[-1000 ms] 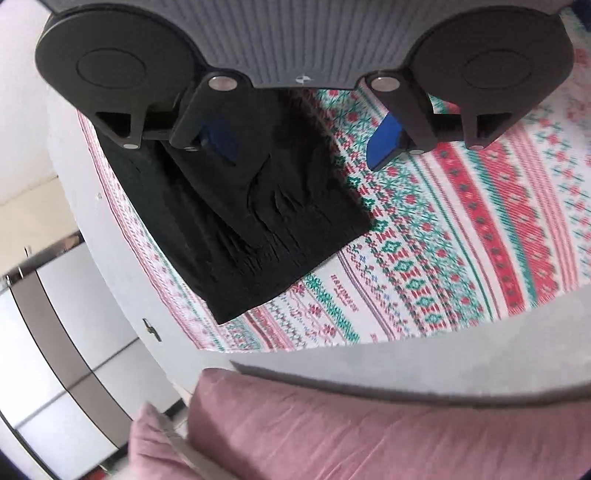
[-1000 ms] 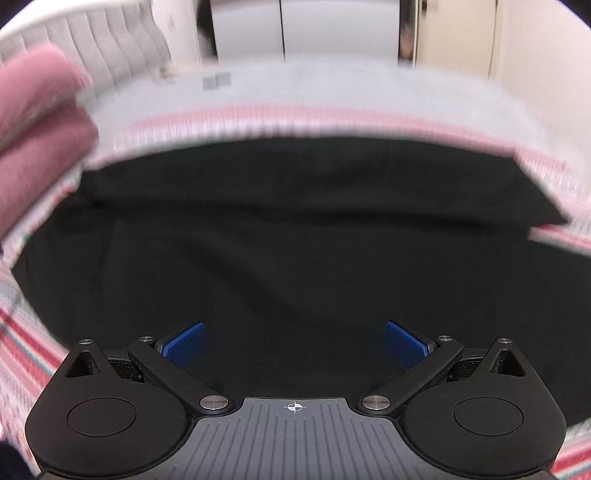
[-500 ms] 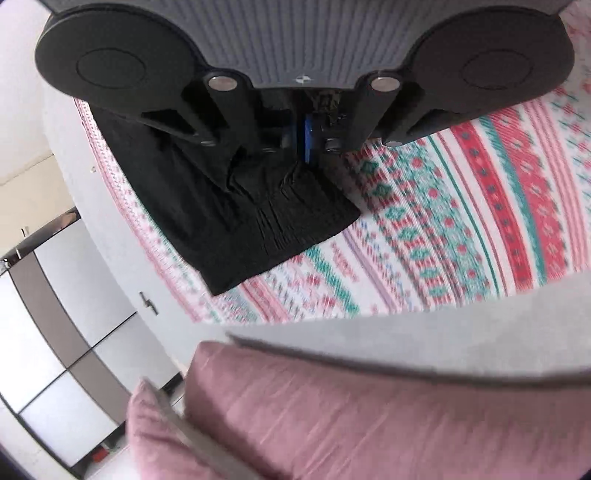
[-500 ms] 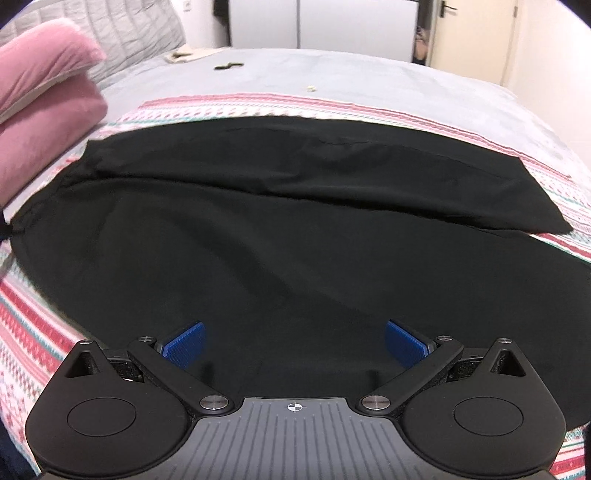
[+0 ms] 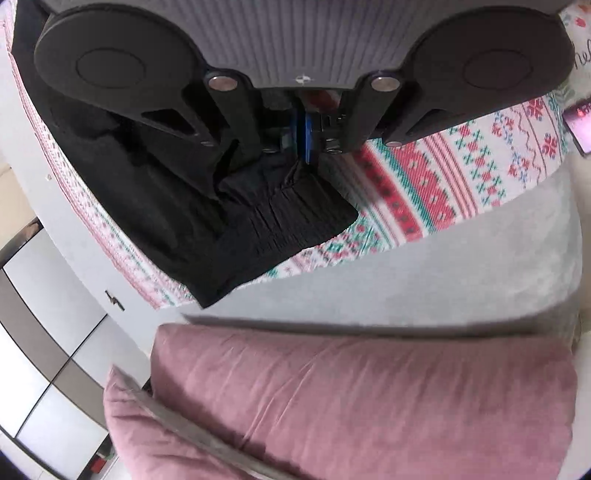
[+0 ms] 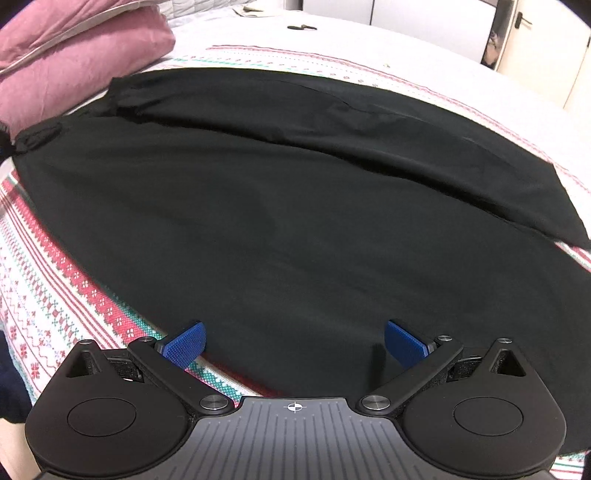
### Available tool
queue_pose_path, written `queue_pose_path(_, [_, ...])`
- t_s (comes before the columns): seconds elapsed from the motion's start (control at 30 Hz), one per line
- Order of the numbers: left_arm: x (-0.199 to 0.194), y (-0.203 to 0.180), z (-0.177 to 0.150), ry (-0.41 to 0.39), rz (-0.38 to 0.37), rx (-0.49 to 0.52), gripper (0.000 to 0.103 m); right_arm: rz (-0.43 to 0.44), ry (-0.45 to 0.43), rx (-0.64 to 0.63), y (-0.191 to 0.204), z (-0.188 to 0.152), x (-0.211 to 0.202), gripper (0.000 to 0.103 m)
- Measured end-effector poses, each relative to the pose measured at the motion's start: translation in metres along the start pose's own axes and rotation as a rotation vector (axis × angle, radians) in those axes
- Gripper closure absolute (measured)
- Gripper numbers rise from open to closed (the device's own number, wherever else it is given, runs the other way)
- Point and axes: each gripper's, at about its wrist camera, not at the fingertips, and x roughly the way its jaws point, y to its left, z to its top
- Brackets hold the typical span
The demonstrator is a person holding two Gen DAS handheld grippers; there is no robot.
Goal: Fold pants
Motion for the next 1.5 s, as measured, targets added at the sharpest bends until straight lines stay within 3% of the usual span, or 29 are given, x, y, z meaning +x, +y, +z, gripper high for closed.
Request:
queue_pose_path(0.07, [-0.002, 0.002, 0.002, 0.022, 0.015, -0.008, 0.054, 0.002, -0.006, 0.025, -0.006, 0.004, 0.002, 0.000])
queue_pose_path(0.23, [-0.027, -0.003, 0.003, -0.056, 0.049, 0.036, 0.045, 0.000, -0.004, 0.065, -0.017, 0.005, 0.004, 0.000])
queue_pose_path(0.37, [-0.039, -0.029, -0.002, -0.104, -0.006, 0.157, 0.035, 0.009, -0.034, 0.082, -0.021, 0.008, 0.002, 0.000])
queue_pose_path(0.5, [-0.029, -0.066, -0.023, -0.047, -0.078, 0.309, 0.032, 0.036, -0.047, 0.138, -0.025, 0.013, 0.006, 0.000])
queue_pose_path(0.6, [-0.006, -0.081, -0.039, 0.045, -0.055, 0.332, 0.031, 0.021, 0.005, 0.115, -0.023, 0.019, 0.023, 0.000])
queue_pose_path(0.7, [0.011, -0.081, -0.048, 0.127, -0.028, 0.315, 0.031, -0.054, 0.035, 0.153, -0.053, 0.023, 0.038, 0.000])
queue_pose_path(0.8, [0.010, -0.082, -0.051, 0.126, -0.013, 0.342, 0.031, -0.148, 0.111, 0.308, -0.109, 0.018, 0.052, 0.000])
queue_pose_path(0.9, [0.003, -0.082, -0.048, 0.105, 0.017, 0.335, 0.031, -0.192, 0.124, 0.457, -0.165, 0.004, 0.047, 0.000])
queue_pose_path(1.0, [-0.006, -0.086, -0.038, 0.069, -0.025, 0.323, 0.031, -0.411, 0.141, 0.521, -0.199, -0.008, 0.036, 0.000])
queue_pose_path(1.07, [-0.011, -0.097, -0.029, 0.059, -0.071, 0.331, 0.026, -0.473, 0.129, 0.569, -0.211, -0.013, 0.030, 0.000])
queue_pose_path(1.17, [-0.013, -0.119, -0.015, 0.051, -0.081, 0.357, 0.025, -0.379, 0.038, 0.593, -0.202, -0.008, 0.019, 0.000])
queue_pose_path(1.23, [-0.010, -0.135, -0.004, 0.052, -0.108, 0.353, 0.025, -0.333, -0.008, 0.531, -0.183, 0.004, 0.020, 0.000])
queue_pose_path(1.3, [-0.008, -0.138, 0.003, 0.023, -0.141, 0.349, 0.017, -0.308, -0.028, 0.445, -0.159, 0.019, 0.027, 0.000])
queue_pose_path(1.37, [-0.001, -0.133, 0.002, 0.004, -0.111, 0.383, 0.013, -0.281, -0.063, 0.365, -0.134, 0.035, 0.038, 0.000])
queue_pose_path(1.43, [0.017, -0.127, 0.001, 0.068, -0.058, 0.391, 0.013, -0.240, -0.092, 0.317, -0.116, 0.044, 0.042, 0.000])
queue_pose_path(1.5, [0.028, -0.119, 0.005, 0.119, -0.099, 0.325, 0.013, -0.181, -0.105, 0.297, -0.103, 0.056, 0.049, 0.000])
